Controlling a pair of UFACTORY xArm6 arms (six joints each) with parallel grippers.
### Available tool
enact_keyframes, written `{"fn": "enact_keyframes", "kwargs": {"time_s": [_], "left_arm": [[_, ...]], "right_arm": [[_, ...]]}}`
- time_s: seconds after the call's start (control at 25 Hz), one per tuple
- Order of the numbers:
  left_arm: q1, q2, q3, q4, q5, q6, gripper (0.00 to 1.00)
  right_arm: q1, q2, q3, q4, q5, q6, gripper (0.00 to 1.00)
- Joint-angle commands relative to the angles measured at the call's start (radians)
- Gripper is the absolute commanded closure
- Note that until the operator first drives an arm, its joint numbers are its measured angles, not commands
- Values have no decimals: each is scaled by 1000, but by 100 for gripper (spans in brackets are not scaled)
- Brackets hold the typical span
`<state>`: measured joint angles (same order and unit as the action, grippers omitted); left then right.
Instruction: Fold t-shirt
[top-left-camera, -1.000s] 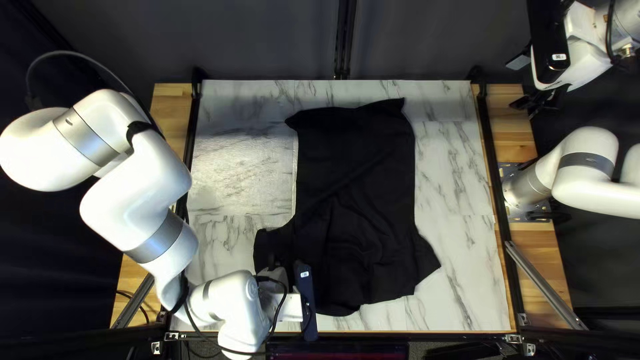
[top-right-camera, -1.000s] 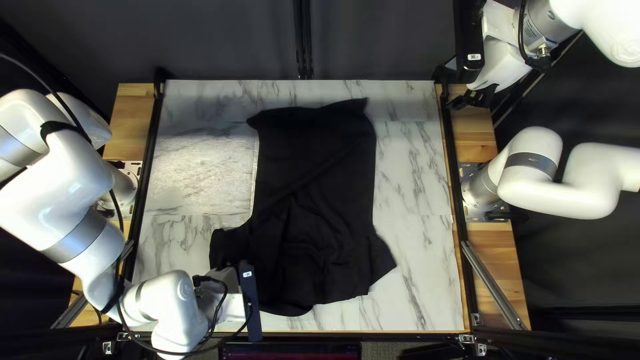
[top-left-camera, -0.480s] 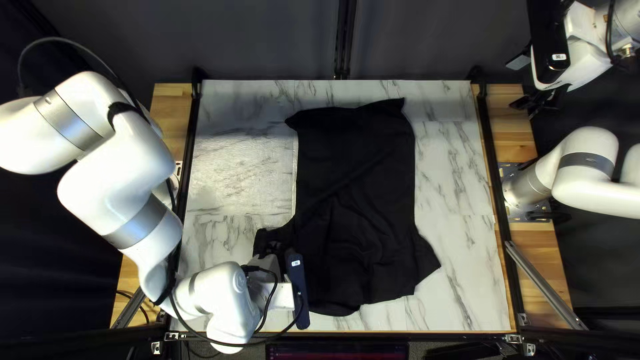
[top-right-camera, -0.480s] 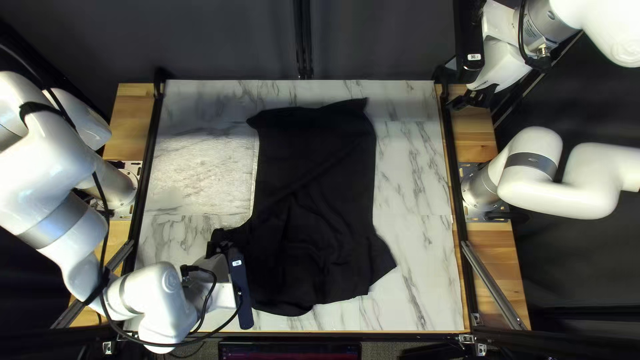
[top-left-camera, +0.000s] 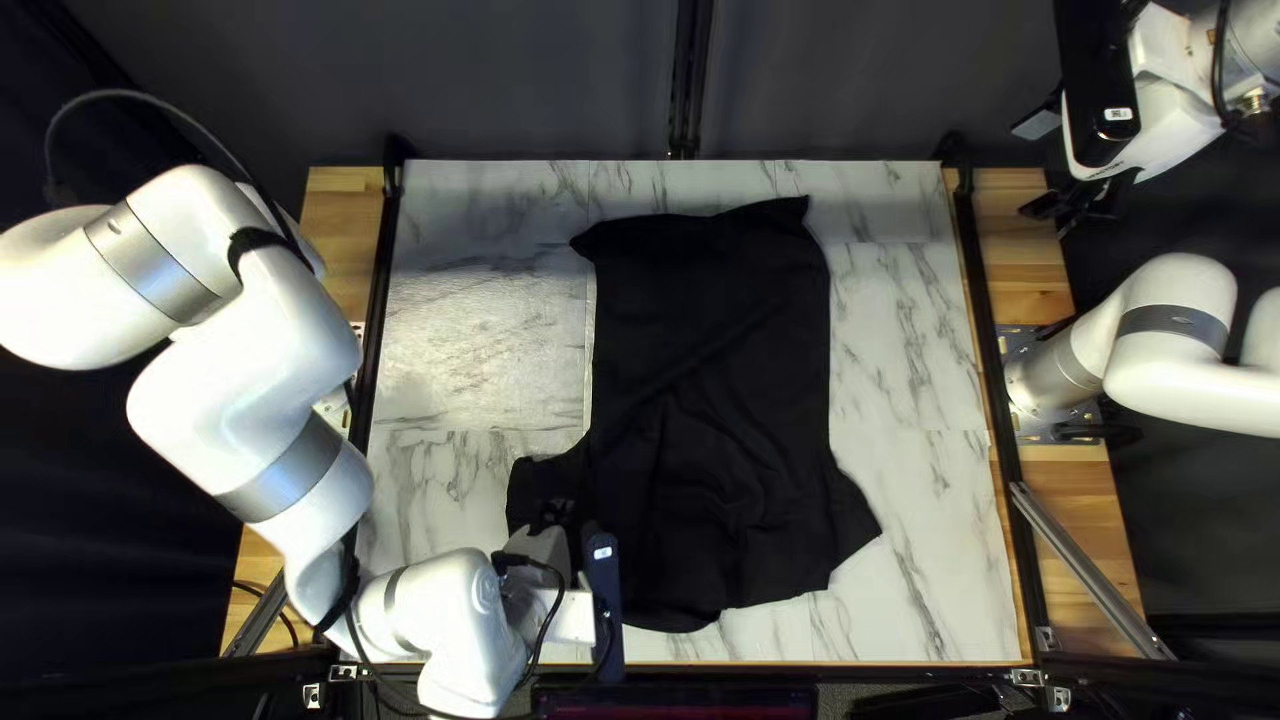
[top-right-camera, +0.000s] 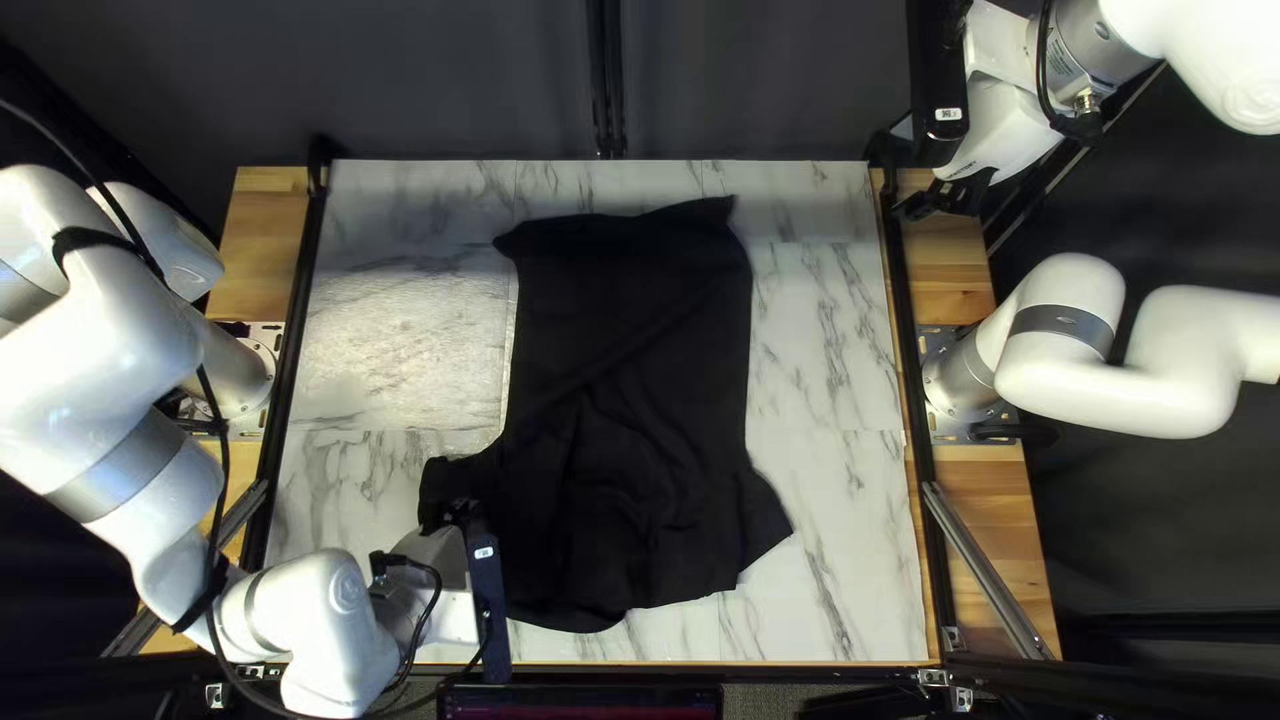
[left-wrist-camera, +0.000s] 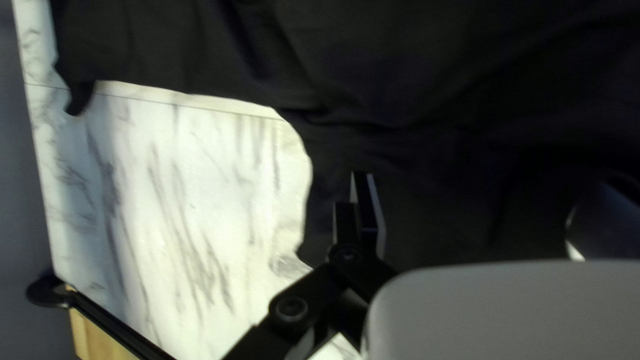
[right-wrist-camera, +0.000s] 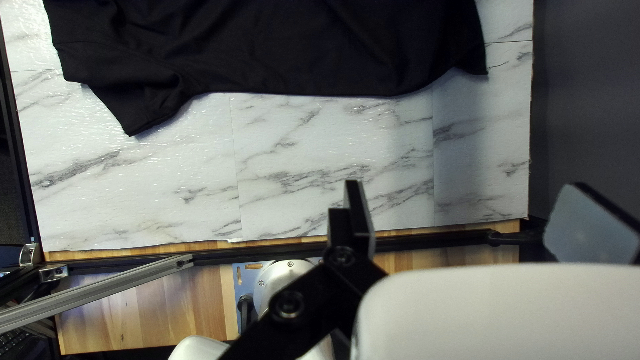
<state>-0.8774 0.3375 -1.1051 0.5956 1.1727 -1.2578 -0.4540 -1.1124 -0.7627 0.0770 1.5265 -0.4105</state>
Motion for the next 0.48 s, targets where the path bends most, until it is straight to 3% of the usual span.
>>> {"fn": "enact_keyframes", "kwargs": {"time_s": [0.04, 0.44, 0.48], "left_arm": [[10, 23, 12, 1, -32, -23, 0], [39, 12, 55, -4, -54, -40, 0], [39, 9, 56, -6, -50, -38, 11]], "right_arm": [[0, 0, 0, 0, 0, 0, 0], [0, 0, 0, 0, 0, 0, 0], [0, 0, 0, 0, 0, 0, 0]]}}
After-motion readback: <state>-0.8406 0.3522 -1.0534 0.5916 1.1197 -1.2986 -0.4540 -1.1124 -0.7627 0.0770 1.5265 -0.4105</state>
